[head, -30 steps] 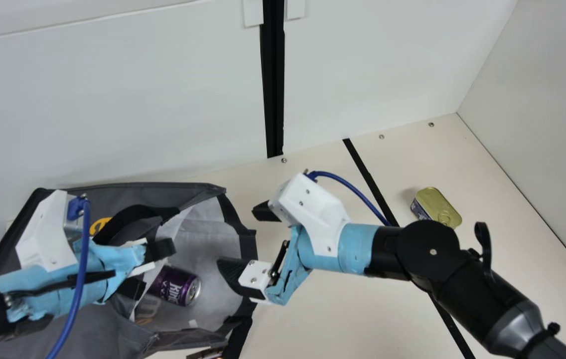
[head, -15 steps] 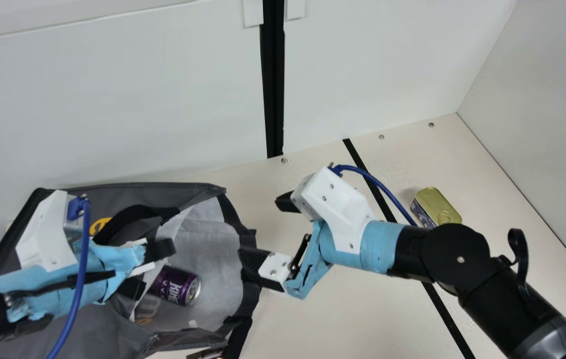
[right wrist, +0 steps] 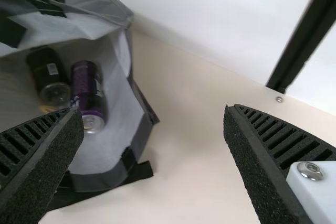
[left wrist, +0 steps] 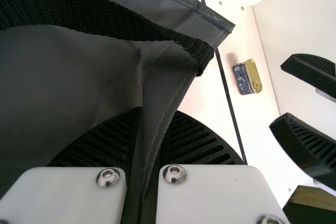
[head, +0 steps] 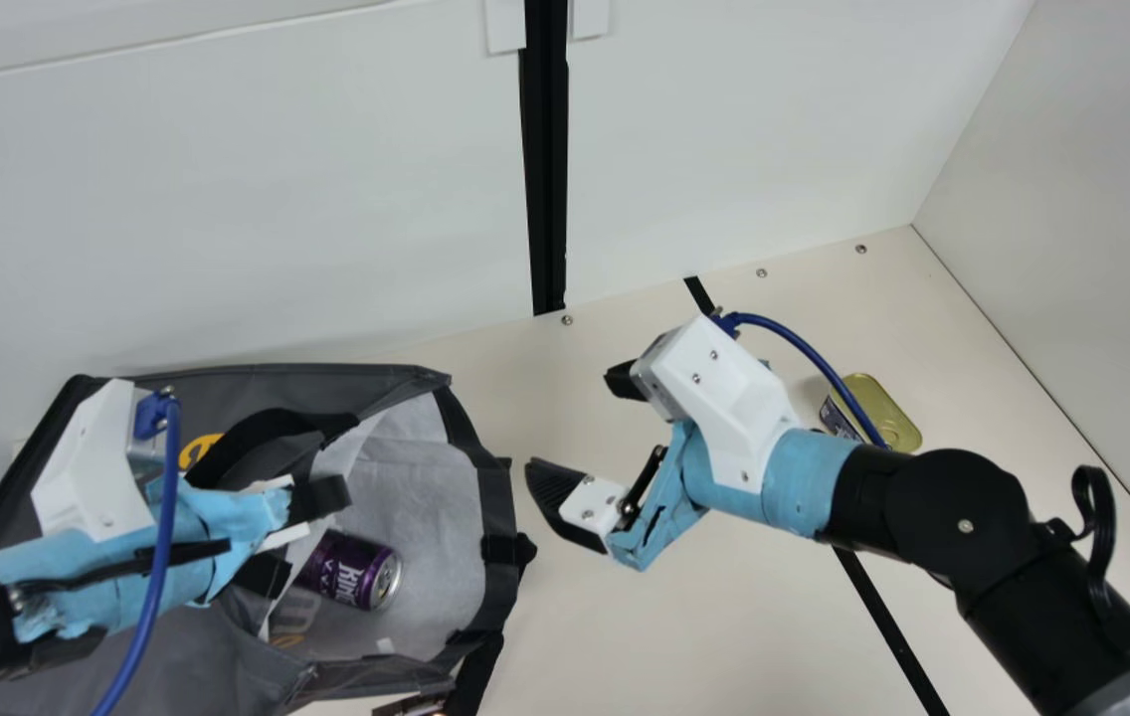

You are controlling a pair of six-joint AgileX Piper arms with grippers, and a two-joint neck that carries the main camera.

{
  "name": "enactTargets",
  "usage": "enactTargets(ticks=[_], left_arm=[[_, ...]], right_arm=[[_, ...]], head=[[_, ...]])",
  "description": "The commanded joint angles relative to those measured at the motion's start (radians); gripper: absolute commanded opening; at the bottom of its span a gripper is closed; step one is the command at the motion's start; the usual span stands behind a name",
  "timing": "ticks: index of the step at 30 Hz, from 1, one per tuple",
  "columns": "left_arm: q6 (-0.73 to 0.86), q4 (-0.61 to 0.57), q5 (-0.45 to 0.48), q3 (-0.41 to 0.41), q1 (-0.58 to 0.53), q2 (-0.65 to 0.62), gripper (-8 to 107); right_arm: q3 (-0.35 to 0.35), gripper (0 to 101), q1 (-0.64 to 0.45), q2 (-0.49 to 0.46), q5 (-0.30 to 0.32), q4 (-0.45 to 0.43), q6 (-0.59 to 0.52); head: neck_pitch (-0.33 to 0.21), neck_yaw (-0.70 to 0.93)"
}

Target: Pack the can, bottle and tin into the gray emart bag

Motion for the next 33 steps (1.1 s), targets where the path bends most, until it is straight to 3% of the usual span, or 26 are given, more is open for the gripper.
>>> enactTargets(ticks=[1, 7, 13, 23, 33], left_arm=[[0.0, 0.0, 0.0, 0.0, 0.0, 0.0, 10], [0.0, 0.0, 0.0, 0.0, 0.0, 0.0, 10], [0.0, 0.0, 0.0, 0.0, 0.0, 0.0, 10], [0.0, 0.0, 0.0, 0.0, 0.0, 0.0, 10], [0.0, 0.0, 0.0, 0.0, 0.0, 0.0, 10]], right_arm=[[0.002, 91, -0.019, -0.003, -0.003, -0.011, 0.002], [0.008, 91, -0.077, -0.018, -0.024, -0.069, 0.021], [0.023, 91, -0.117, -0.035, -0.083, -0.187, 0.096], [0.067, 91, -0.163, -0.076, -0.172, -0.431, 0.311], [0.087, 91, -0.208, -0.139, -0.174, -0.676, 0.541]], head=[[-0.023, -0.002], [-0.023, -0.002], [-0.023, -0.002], [-0.023, -0.002], [-0.023, -0.002]])
